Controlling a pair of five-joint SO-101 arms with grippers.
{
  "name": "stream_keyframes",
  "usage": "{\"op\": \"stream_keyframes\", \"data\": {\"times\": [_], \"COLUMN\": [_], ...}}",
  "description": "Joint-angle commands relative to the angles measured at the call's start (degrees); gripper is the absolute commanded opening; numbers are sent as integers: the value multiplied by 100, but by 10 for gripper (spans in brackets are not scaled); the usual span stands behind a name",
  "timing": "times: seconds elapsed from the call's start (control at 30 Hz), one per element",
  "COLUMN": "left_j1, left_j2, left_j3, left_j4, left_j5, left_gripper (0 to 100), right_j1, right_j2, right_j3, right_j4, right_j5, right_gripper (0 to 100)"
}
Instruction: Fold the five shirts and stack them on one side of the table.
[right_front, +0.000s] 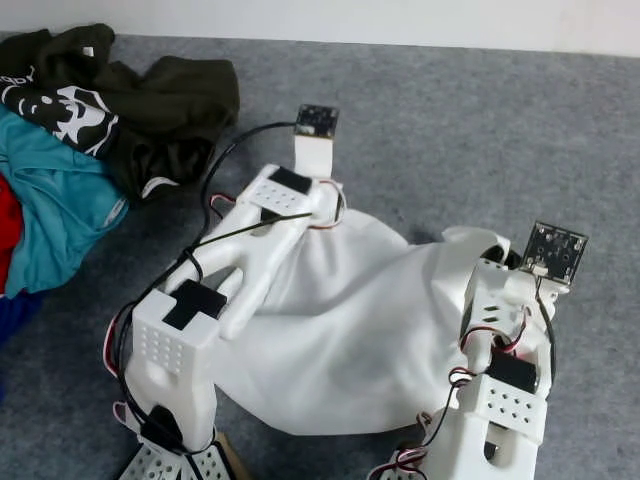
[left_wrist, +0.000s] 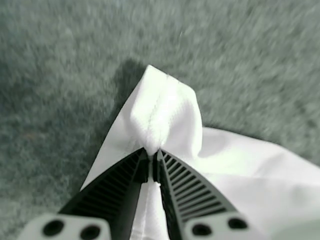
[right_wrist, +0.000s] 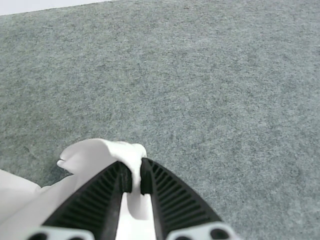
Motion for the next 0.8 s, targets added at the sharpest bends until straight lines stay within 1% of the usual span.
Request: {"op": "stream_keyframes", "data": {"times": [0.0,0.13,0.23,0.4,0.5,0.63,0.77], "left_j1": [-277,-479,-505,-514,-541,-901,-1481], "left_j2": [-356,-1024,-1587,-2598,-3169,-4066,-4813], "left_j3": [-769,-1341,-1525,-1508,-1543,-1534,-1543], "left_j4": [396,1204,1538,1785,1934,1978,2084], "left_j5": [-9,-9,-9,-9,-26,-9,0], "left_gripper": [6,6,7,7,7,7,7], "right_j1": [-22,-22,-22,136,242,426,655], "right_j2": [-66,-66,-22,-22,-13,-13,-13], "right_j3": [-66,-92,-514,-1771,-2545,-3451,-3978], "right_j4": [-136,-136,-84,523,716,1095,1402], "right_j5": [0,-35,-44,-44,-44,-44,-44], "right_gripper": [5,5,5,5,5,5,5]}}
